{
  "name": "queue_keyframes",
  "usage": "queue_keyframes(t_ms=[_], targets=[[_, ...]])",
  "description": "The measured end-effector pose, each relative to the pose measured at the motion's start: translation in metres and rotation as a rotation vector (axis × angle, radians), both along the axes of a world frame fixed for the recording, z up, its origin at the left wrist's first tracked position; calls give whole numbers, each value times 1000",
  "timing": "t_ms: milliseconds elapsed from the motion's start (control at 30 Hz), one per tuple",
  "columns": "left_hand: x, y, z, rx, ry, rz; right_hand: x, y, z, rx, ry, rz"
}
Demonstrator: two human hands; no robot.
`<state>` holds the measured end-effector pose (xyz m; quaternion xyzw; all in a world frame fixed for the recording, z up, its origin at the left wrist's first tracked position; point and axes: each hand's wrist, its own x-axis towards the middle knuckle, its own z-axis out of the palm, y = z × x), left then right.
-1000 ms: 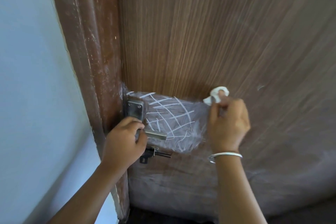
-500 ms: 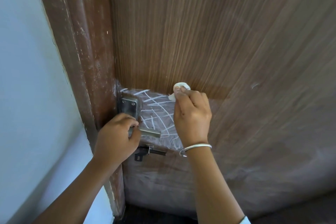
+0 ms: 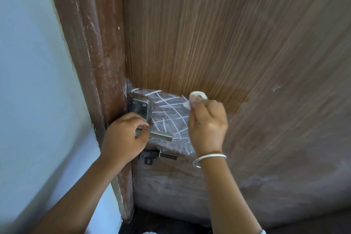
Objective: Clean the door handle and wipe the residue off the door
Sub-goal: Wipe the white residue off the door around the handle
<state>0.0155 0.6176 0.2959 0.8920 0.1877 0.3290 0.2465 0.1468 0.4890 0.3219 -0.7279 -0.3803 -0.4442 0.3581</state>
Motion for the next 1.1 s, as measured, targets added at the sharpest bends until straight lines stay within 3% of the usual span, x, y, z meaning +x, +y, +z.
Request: queue_keyframes(t_ms=[200,433,600,867,1100], targets=[[-2,3,0,-32,-31,-19,-8,17,0,-188,-51,58],[0,1,-1,-41,-54,13,14,-29,-10,-17,-77,-91],[-2,0,-2,-35,-59,-5,-3,2,-10,-12,119,49],[-4,2,-5,-73,-57,-30,-17,24,-8,-270,-80,39],[-2,3,-9,-81,-57,-29,3,0,-5,-140,-91,-7]])
